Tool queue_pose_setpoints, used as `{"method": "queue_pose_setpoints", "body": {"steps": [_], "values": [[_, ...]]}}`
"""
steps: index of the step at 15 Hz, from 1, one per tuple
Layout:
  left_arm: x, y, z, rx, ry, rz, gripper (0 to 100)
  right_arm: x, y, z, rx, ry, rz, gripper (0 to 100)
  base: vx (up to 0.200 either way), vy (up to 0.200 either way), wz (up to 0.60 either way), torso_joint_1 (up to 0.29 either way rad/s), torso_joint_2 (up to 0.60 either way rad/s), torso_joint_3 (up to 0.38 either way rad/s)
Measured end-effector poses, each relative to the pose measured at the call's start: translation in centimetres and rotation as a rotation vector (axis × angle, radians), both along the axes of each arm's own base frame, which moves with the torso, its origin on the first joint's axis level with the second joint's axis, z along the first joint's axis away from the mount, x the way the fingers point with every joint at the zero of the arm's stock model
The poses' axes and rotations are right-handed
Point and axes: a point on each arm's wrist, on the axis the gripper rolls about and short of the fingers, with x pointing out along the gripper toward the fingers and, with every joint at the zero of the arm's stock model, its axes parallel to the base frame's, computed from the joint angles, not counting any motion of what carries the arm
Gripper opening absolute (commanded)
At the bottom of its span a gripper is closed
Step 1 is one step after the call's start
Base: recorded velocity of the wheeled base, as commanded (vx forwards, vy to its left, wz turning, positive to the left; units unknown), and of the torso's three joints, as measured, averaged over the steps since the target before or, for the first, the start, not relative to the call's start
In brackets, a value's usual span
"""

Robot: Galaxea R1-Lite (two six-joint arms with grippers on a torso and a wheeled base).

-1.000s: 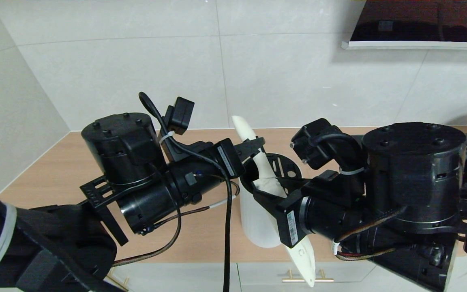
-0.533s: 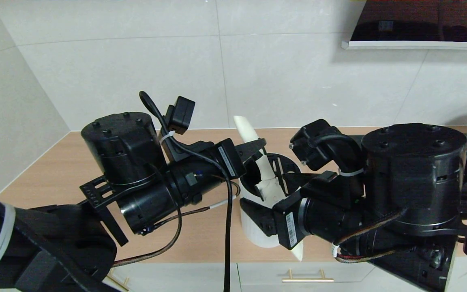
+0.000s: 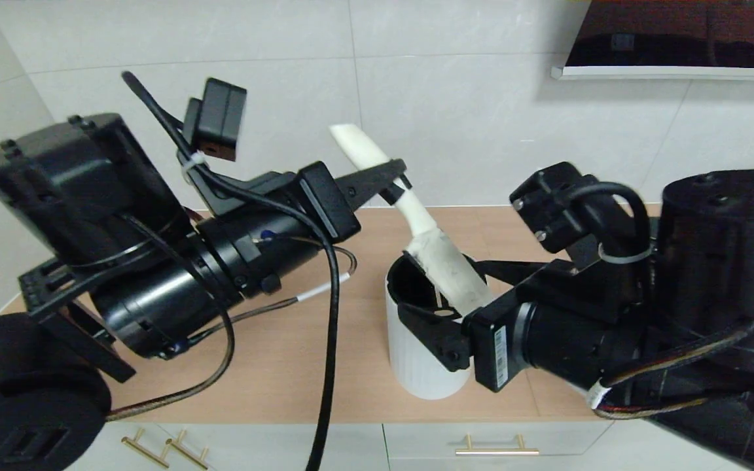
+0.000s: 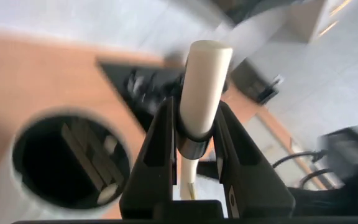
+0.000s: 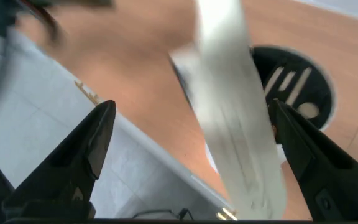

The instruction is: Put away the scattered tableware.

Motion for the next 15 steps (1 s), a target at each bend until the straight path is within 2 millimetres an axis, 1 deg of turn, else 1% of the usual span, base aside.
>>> {"method": "queue_pose_setpoints", "body": {"steps": [1, 3, 4, 6, 8, 11, 12, 13, 15], "values": [[0.2, 0.8, 1.1, 0.014, -0.068, 0.038, 0, 0.1, -0.9, 0.7, 0.02, -0.015, -0.021, 100, 0.0, 0.0, 0.0, 0.0, 0.0, 0.0], [0.9, 2.4, 2.7, 0.065, -0.174, 0.124, 0, 0.6, -2.7, 1.8, 0.052, -0.043, -0.075, 100, 0.0, 0.0, 0.0, 0.0, 0.0, 0.0], [0.9, 2.9, 3.2, 0.066, -0.198, 0.146, 0, 1.0, -3.6, 2.2, 0.059, -0.057, -0.108, 100, 0.0, 0.0, 0.0, 0.0, 0.0, 0.0], [0.7, 3.2, 3.6, 0.093, -0.228, 0.16, 0, 1.8, -5.0, 2.7, 0.068, -0.074, -0.169, 100, 0.0, 0.0, 0.0, 0.0, 0.0, 0.0], [0.5, 3.0, 3.4, 0.164, -0.28, 0.192, 0, 2.4, -6.0, 2.9, 0.072, -0.08, -0.213, 100, 0.0, 0.0, 0.0, 0.0, 0.0, 0.0], [0.7, 2.5, 2.8, 0.222, -0.26, 0.266, 0, 2.9, -6.5, 2.9, 0.07, -0.08, -0.239, 100, 0.0, 0.0, 0.0, 0.0, 0.0, 0.0], [0.7, 2.2, 2.8, 0.268, -0.239, 0.3, 0, 3.1, -6.6, 2.8, 0.067, -0.079, -0.243, 100, 0.0, 0.0, 0.0, 0.0, 0.0, 0.0], [0.7, 1.8, 3.0, 0.322, -0.208, 0.342, 0, 3.2, -6.6, 2.8, 0.065, -0.077, -0.246, 100, 0.0, 0.0, 0.0, 0.0, 0.0, 0.0], [0.1, 0.7, 4.7, 0.369, -0.182, 0.452, 0, 3.4, -6.6, 2.5, 0.056, -0.071, -0.25, 100, 0.0, 0.0, 0.0, 0.0, 0.0, 0.0]]}}
